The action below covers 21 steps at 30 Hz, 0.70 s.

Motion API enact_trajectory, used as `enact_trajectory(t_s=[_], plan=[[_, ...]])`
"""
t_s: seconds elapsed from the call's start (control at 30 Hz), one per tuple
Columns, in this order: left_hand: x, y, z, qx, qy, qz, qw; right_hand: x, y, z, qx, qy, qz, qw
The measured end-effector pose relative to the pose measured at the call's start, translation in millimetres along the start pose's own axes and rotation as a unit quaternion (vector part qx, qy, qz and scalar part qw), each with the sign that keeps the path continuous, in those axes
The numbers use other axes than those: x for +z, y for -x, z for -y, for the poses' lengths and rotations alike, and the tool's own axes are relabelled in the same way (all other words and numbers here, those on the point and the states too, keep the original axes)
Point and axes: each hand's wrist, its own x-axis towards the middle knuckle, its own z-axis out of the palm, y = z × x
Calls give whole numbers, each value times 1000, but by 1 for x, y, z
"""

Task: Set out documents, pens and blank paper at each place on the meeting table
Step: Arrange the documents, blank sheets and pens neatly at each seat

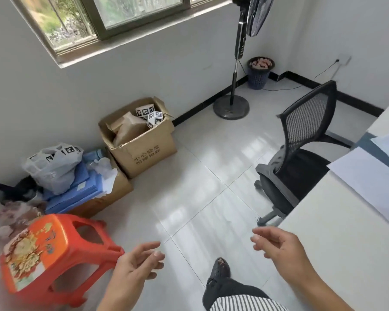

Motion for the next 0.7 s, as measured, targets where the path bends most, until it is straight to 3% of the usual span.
enact_trajectory(t_s=[0.3, 0.47, 0.7], plan=[[-31, -173, -130, 56, -8, 26, 998, 30, -172, 121, -44, 13, 1, 999], [-31, -292, -176, 30, -53, 108, 992, 38, -256, 142, -14, 3, -79, 997], [-21, -459, -289, 106, -120, 208, 965, 51, -335, 182, 37, -81, -224, 970]])
